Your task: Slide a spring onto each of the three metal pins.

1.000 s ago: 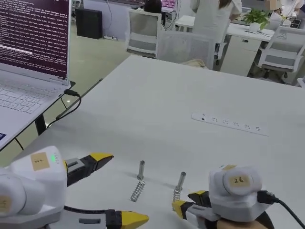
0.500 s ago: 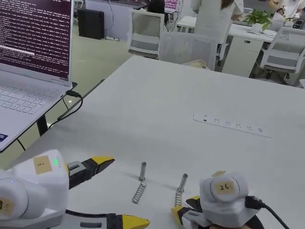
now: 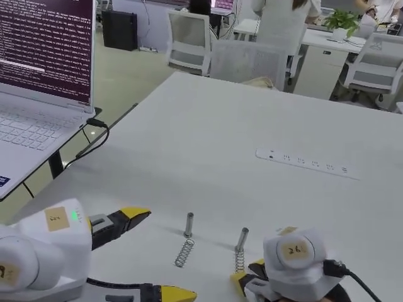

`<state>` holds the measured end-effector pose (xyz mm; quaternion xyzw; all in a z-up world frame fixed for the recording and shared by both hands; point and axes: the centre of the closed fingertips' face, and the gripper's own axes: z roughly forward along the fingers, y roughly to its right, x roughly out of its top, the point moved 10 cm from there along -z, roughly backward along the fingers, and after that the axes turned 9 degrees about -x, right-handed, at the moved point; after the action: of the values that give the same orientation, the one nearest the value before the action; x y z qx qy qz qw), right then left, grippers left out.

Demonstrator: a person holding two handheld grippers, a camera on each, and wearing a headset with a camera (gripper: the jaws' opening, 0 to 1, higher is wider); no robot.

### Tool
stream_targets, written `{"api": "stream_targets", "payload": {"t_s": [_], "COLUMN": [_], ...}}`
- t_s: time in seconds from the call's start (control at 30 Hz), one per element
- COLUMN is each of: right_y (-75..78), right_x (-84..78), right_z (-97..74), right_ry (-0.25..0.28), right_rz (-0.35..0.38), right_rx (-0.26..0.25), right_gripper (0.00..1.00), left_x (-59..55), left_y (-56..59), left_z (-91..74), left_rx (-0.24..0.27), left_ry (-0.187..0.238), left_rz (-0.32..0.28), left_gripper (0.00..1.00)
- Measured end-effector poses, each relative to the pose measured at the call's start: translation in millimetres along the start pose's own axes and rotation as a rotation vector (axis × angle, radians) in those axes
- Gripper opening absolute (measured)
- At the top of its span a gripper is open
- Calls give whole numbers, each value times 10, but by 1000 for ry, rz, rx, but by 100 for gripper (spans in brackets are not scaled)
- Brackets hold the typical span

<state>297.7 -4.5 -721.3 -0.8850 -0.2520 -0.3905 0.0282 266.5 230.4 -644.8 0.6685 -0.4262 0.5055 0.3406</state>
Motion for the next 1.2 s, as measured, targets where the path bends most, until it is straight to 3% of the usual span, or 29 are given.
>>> {"api": "stream_targets", "payload": {"t_s": [0.77,0.9,1.2], "right_y": [105,103,45], "right_x": [-86,-89,-29], "right_z": [-78,-120,-248], "right_ry": [-32,-35,0], "right_rz": [-20,-31,-165], "right_rx": [-28,-2,63], "right_gripper": [10,10,10], "left_x": [5,3,-11], "left_y": [3,6,17], "left_z": [-6,-2,19], "left_rx": [-2,-4,-18], "left_ry": [4,2,-10], "left_rz": [-1,0,1], "left_gripper": [80,80,79]}}
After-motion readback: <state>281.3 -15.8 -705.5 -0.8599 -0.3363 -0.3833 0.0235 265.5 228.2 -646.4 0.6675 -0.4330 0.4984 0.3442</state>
